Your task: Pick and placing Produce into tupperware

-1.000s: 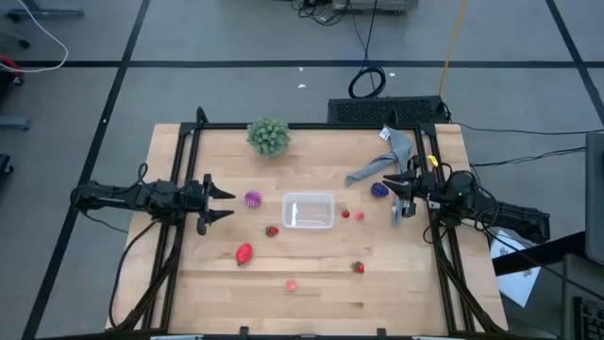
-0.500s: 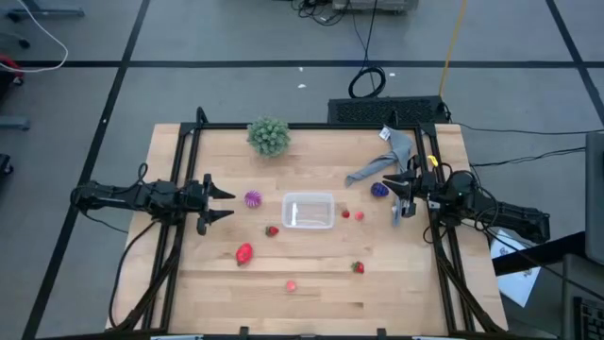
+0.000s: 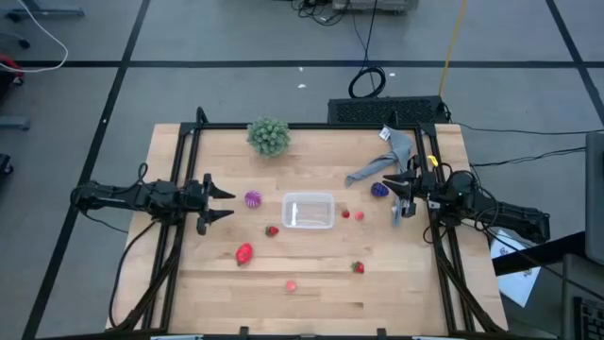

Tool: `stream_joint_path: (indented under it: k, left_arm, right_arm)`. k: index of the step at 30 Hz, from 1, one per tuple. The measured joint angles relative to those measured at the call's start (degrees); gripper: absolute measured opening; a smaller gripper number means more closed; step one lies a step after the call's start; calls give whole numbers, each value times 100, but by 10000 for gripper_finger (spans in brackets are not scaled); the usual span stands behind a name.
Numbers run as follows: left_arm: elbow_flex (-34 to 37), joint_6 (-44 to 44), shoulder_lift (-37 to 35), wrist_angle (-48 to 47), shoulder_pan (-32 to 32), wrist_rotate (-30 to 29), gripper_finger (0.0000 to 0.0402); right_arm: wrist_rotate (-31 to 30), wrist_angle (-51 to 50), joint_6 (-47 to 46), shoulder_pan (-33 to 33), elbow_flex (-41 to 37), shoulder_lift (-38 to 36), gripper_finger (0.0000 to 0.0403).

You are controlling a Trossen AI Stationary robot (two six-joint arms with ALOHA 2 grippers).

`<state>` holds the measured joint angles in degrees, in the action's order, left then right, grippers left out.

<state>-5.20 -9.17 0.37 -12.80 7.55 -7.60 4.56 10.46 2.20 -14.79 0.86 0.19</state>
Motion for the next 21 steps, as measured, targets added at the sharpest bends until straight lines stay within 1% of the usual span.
stream_joint_path:
  k: [9, 13, 15, 18, 21]
  left_arm:
    - [0, -38, 1, 597, -1, -1, 244]
    - [0, -365, 1, 920, -1, 0, 244]
    - [0, -503, 1, 1052, 0, 1, 244]
    - [-1, -614, 1, 1202, 0, 1, 244]
    - [-1, -645, 1, 1322, -2, 1, 244]
  right_arm:
    - [-1, 2, 30, 0, 0, 0, 54]
    - [-30, 167, 812, -17, 0, 0, 54]
    - [-27, 180, 1051, -17, 0, 0, 54]
    - [-27, 173, 956, -17, 0, 0, 54]
    - [-27, 173, 484, -17, 0, 0, 54]
